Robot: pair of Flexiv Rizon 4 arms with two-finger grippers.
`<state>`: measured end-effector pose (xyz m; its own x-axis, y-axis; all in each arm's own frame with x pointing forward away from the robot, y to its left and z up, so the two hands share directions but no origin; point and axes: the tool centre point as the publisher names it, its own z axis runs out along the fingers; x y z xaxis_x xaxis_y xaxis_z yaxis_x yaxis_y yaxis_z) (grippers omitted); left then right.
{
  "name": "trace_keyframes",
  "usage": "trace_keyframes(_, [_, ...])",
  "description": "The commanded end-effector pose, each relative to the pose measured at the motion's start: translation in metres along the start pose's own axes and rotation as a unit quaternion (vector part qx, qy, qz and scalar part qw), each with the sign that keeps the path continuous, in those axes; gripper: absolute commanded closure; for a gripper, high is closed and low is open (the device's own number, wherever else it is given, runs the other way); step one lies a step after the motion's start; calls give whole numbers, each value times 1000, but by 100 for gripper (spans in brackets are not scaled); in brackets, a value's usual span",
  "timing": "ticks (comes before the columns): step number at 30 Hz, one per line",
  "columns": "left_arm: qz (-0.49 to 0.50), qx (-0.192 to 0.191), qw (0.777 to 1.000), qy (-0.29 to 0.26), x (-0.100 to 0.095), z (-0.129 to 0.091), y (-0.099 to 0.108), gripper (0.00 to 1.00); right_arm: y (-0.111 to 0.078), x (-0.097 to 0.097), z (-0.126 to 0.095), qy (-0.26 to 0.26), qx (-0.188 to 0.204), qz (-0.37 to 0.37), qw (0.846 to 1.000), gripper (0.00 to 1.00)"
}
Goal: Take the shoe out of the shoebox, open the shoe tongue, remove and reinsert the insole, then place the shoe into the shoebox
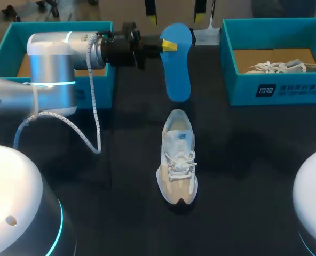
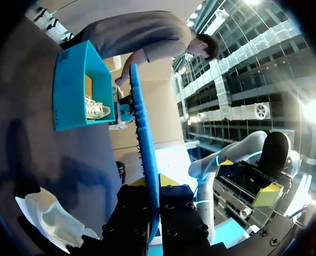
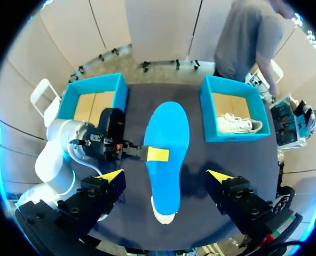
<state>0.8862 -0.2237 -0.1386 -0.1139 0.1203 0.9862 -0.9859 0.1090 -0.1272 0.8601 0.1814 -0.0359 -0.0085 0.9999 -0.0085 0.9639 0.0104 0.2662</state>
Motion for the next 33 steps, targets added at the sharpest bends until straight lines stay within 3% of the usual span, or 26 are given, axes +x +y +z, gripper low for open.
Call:
trace_keyframes(1, [0,1,1000,-1,1,0,1,100,-8,-34,5,105,-15,-6,994,0])
trace_keyframes(5, [0,1,1000,-1,1,0,1,100,-9,-46,5,152,-19,-14,988,0])
trace_keyframes(13, [0,1,1000,-1,1,0,1,100,-9,-75,7,208,16,-18,978,0])
trace_keyframes(19, [0,1,1000,-1,1,0,1,100,-7,-95,7,272,0,-6,962,0])
trace_keyframes(31, [0,1,1000,-1,1,0,1,100,-13,-104,28,340,24,-11,940,0])
trace_keyframes(33, [0,1,1000,-1,1,0,1,100,-14,-104,29,331,26,-15,943,0])
